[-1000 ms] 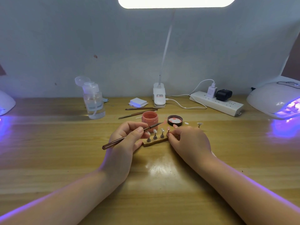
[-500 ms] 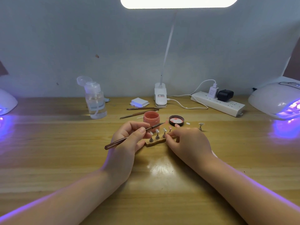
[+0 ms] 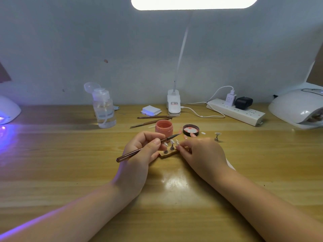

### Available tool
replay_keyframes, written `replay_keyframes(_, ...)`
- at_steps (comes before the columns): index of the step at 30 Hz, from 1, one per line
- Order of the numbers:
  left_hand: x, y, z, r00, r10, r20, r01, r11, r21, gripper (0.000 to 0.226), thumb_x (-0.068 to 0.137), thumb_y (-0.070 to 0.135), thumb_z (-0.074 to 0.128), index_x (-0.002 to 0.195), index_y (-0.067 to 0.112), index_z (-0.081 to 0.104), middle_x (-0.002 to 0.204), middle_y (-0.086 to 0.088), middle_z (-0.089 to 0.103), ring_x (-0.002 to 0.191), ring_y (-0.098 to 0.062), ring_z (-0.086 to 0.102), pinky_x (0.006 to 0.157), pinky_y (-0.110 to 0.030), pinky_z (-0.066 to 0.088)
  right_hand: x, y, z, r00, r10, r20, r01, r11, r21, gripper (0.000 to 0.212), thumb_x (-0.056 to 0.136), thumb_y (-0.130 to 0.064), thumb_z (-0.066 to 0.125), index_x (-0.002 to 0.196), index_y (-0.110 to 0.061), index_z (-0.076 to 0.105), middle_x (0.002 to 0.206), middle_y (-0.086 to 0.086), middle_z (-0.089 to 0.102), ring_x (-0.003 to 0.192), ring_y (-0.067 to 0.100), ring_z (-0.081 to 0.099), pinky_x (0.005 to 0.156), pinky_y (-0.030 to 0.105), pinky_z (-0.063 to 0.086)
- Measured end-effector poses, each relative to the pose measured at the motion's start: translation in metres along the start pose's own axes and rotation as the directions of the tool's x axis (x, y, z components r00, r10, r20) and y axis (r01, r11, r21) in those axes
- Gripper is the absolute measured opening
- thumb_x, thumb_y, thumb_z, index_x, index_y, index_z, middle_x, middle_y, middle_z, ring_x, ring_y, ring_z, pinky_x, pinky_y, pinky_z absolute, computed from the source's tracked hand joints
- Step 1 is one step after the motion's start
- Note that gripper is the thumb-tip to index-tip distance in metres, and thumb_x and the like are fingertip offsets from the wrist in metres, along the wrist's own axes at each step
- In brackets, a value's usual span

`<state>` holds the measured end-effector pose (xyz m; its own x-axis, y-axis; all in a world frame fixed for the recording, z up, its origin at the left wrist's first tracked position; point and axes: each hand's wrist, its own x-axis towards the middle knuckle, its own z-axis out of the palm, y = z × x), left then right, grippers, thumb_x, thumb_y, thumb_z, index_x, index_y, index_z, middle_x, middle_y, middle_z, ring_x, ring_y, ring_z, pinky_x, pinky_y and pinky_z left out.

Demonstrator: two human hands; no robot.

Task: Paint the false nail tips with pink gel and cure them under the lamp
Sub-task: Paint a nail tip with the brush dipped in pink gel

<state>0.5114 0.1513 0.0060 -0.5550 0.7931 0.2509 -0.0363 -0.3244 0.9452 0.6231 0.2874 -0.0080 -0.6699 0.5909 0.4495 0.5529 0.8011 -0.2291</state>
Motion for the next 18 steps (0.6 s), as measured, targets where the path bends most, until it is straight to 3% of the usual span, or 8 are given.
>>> replay_keyframes(4,0.003,0.000,-0.004,0.995,0.098,-0.031,-0.095,0.991,0.089,0.016,0.079,0.020,0.056,0.080,0.022,0.072,0.079,0.006,0.071,0.079,-0.009,0.066,0.085,-0.031,0.052,-0.005,0.000,-0.003,0.995,-0.017,-0.098,0.031,0.989,0.146,0.021,0.093,-0.037,0.058,0.097,-0.024,0.074,0.079,-0.002,0.071,0.076,0.018,0.062,0.062,0.031,0.045)
replay_keyframes(8,0.013,0.005,-0.008,0.966,0.257,-0.024,-0.237,0.919,0.315,0.016,0.093,0.004,0.058,0.092,0.015,0.069,0.079,0.007,0.073,0.077,-0.003,0.069,0.070,-0.012,0.050,-0.007,0.000,-0.005,0.982,-0.032,-0.187,0.088,0.951,0.298,0.013,0.086,-0.023,0.069,0.082,-0.013,0.075,0.071,-0.002,0.070,0.064,0.015,0.061,0.062,0.035,0.049)
replay_keyframes(11,0.031,0.015,-0.010,0.956,0.291,-0.034,-0.240,0.842,0.483,0.021,0.092,0.006,0.059,0.085,0.024,0.069,0.074,0.013,0.072,0.072,0.002,0.065,0.063,-0.013,0.049,-0.008,-0.001,-0.006,0.979,-0.032,-0.203,0.103,0.932,0.347,0.007,0.083,-0.018,0.073,0.080,-0.013,0.075,0.069,-0.004,0.069,0.060,0.010,0.059,0.060,0.026,0.047)
replay_keyframes(14,0.061,0.030,-0.014,0.969,0.218,-0.117,-0.111,0.806,0.582,0.018,0.088,0.013,0.059,0.077,0.020,0.071,0.063,0.011,0.069,0.062,0.001,0.059,0.064,-0.025,0.049,-0.008,-0.002,-0.007,0.978,-0.039,-0.205,0.117,0.914,0.389,0.003,0.081,-0.015,0.074,0.082,-0.013,0.076,0.070,-0.004,0.070,0.061,0.009,0.060,0.060,0.025,0.048)
replay_keyframes(18,0.103,0.053,-0.009,0.996,-0.014,-0.090,0.074,0.702,0.708,0.015,0.085,0.014,0.061,0.073,0.010,0.070,0.054,0.005,0.064,0.055,-0.009,0.053,0.058,-0.026,0.042,-0.007,-0.002,-0.008,0.984,-0.049,-0.174,0.119,0.900,0.419,0.004,0.082,-0.016,0.074,0.085,-0.016,0.077,0.076,-0.007,0.072,0.063,0.012,0.062,0.064,0.031,0.051)
